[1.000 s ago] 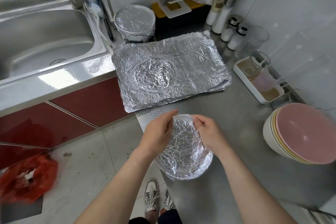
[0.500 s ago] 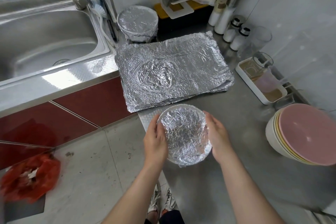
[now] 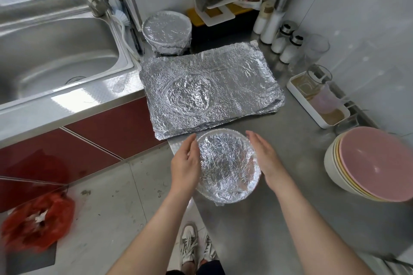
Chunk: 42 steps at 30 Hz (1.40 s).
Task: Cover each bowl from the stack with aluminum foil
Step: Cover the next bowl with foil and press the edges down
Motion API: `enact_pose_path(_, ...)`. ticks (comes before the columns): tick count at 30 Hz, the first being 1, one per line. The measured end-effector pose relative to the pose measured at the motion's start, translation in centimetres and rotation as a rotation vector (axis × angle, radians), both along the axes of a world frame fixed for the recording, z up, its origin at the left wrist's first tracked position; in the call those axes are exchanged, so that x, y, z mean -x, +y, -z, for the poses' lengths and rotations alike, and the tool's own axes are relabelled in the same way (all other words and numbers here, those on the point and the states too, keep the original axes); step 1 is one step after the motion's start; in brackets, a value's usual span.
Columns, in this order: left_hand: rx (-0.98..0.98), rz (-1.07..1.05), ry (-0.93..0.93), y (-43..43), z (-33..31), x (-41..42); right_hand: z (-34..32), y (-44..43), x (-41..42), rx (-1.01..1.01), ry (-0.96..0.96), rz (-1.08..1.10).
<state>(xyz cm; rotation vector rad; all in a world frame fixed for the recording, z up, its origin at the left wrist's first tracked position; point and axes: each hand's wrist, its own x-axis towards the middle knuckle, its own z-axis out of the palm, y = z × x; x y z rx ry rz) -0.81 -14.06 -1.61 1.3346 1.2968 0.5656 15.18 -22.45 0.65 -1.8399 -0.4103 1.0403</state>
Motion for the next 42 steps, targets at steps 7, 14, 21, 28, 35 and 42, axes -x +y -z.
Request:
enact_pose_path(7,-0.058,-0.027,0.072,-0.4,0.6,-0.9,0.2,0.4,1.3,0.060,-0.154,-0.062)
enact_pose_path(14,-0.064,0.121,0.084,0.0,-0.2,-0.6,0.3,-0.9,1.9,0.012,-0.036,0.046)
enact_pose_path(21,-0.024,0.156,0.072,-1.1,0.6,-0.9,1.1,-2.8,2.5,0.001,-0.044,0.142)
enact_pose_path(28,0.104,-0.143,-0.093,-2.5,-1.3,0.6,1.5,-3.4,1.9,0.021,-0.103,0.283)
enact_pose_path(35,0.329,-0.364,-0.304,-6.4,-0.5,1.4,2.4,-4.7,4.2,-0.088,0.033,0.700)
enact_pose_path(42,0.292,-0.409,-0.382,-3.4,-2.0,-1.8,1.1,-3.1,-0.4,-0.126,-0.016,0.457)
